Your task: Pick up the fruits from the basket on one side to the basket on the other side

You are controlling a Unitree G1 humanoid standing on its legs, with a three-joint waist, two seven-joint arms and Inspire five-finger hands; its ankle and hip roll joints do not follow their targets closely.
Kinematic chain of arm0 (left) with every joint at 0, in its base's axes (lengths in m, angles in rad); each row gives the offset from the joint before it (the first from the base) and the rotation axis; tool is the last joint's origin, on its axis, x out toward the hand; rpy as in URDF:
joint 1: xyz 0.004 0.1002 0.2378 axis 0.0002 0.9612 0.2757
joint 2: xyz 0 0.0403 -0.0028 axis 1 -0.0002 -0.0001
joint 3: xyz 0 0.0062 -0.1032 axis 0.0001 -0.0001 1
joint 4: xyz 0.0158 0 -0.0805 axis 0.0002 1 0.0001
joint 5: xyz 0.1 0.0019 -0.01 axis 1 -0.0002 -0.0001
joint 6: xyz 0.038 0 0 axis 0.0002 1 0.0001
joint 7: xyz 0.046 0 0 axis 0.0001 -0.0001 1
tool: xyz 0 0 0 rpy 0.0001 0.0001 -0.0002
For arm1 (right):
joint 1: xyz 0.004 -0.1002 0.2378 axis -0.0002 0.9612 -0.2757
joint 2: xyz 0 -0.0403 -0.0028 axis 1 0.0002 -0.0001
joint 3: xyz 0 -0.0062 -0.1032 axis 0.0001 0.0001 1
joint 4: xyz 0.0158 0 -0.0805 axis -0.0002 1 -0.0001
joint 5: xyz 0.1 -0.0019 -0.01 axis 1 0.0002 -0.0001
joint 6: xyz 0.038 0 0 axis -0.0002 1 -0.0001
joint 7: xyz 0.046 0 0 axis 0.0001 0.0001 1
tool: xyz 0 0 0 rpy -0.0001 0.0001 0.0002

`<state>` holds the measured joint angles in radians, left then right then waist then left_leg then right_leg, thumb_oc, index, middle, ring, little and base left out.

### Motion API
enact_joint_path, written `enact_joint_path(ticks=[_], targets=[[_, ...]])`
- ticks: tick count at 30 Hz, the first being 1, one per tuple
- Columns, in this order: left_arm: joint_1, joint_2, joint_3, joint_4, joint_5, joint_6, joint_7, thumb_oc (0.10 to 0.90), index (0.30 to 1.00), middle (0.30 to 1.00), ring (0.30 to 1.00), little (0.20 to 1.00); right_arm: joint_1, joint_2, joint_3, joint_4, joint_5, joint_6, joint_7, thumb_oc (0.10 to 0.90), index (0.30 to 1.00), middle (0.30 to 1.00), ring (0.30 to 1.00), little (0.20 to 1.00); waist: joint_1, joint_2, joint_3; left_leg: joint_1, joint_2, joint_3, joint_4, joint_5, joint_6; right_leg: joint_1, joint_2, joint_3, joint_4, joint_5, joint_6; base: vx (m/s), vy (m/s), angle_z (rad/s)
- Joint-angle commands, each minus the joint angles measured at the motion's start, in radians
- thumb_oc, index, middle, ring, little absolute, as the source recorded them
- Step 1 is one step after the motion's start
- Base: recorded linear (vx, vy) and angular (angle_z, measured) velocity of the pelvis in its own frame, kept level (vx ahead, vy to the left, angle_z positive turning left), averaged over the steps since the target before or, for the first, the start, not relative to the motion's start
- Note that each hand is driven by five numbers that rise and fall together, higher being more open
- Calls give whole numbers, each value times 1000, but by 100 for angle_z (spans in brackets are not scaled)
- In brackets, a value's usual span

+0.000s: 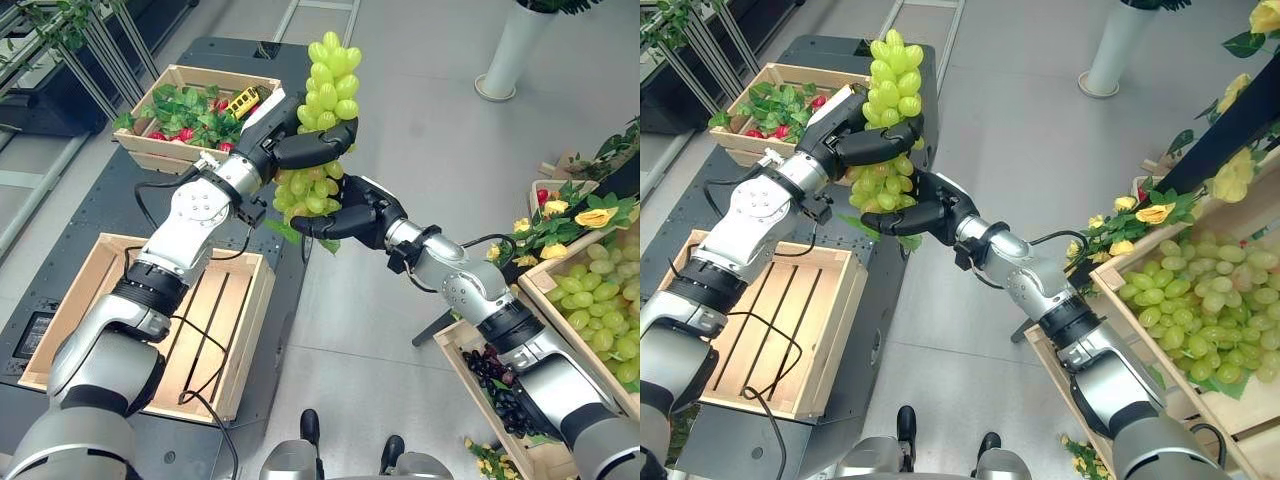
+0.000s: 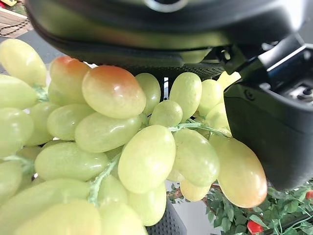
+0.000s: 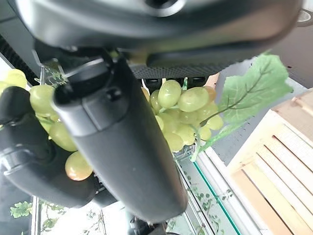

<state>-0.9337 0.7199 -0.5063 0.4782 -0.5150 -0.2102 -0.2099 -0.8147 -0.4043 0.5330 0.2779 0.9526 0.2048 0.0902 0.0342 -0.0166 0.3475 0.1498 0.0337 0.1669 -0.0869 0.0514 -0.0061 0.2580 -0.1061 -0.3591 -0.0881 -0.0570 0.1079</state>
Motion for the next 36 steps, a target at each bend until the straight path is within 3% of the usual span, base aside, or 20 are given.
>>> enact_joint_path(ticks=[1,10,11,12,24,31,32,33,34,36], targets=[[-91,-112,-54,129,-29,-63,-46,400,300,300,300,300,-117,119,2,64,76,-170,-22,800,900,900,900,900,15,36,-292,-24,-2,-57,0,-75,-47,-57,18,11,1,8,-57,0,0,0],[-61,-139,-54,157,-47,-59,-88,400,300,300,300,300,-152,138,-6,89,109,-221,-52,800,900,900,900,900,23,32,-297,-20,-1,-63,0,-77,-43,-54,18,12,1,9,-57,0,0,0],[-59,-141,-54,156,-50,-59,-87,400,300,300,300,300,-151,141,-6,91,114,-231,-57,720,780,780,780,780,24,32,-297,-19,-1,-64,0,-77,-43,-53,18,12,1,9,-57,0,0,0],[-56,-147,-51,156,-50,-57,-85,400,300,300,300,300,-151,148,-12,92,124,-249,-68,400,300,300,300,300,24,32,-297,-19,-1,-65,0,-77,-43,-53,18,12,1,9,-58,0,0,0],[-43,-186,-49,150,-56,-71,-69,400,300,300,300,300,-162,186,-42,127,100,-292,-138,400,300,300,300,300,28,35,-296,-16,-1,-74,0,-79,-41,-49,17,13,1,9,-59,0,0,0],[-33,-188,-46,146,-33,-46,-51,400,300,300,300,300,-165,184,-51,128,90,-303,-153,400,300,300,300,300,29,35,-292,-17,-1,-78,0,-80,-40,-49,17,15,1,8,-61,0,0,0],[-30,-187,-44,146,-31,-40,-40,417,326,326,326,326,-164,185,-50,126,87,-303,-156,400,300,300,300,300,30,35,-292,-17,-1,-78,0,-80,-40,-49,17,16,1,8,-61,0,0,0],[-29,-186,-42,148,-33,-35,-31,587,580,580,580,580,-164,185,-50,125,84,-303,-157,400,300,300,300,300,30,35,-292,-17,-1,-78,0,-80,-40,-50,17,16,1,7,-61,0,0,0],[-26,-184,-34,159,-36,-26,-5,800,900,900,900,900,-165,184,-51,124,82,-302,-163,400,300,300,300,300,30,34,-292,-17,0,-78,0,-80,-40,-50,17,16,1,8,-61,-9,0,3],[-25,-184,-24,171,-32,-31,22,800,900,900,900,900,-164,183,-52,128,81,-302,-165,400,300,300,300,300,30,34,-293,-16,0,-77,0,-80,-40,-49,17,15,1,7,-61,-8,-1,3]])
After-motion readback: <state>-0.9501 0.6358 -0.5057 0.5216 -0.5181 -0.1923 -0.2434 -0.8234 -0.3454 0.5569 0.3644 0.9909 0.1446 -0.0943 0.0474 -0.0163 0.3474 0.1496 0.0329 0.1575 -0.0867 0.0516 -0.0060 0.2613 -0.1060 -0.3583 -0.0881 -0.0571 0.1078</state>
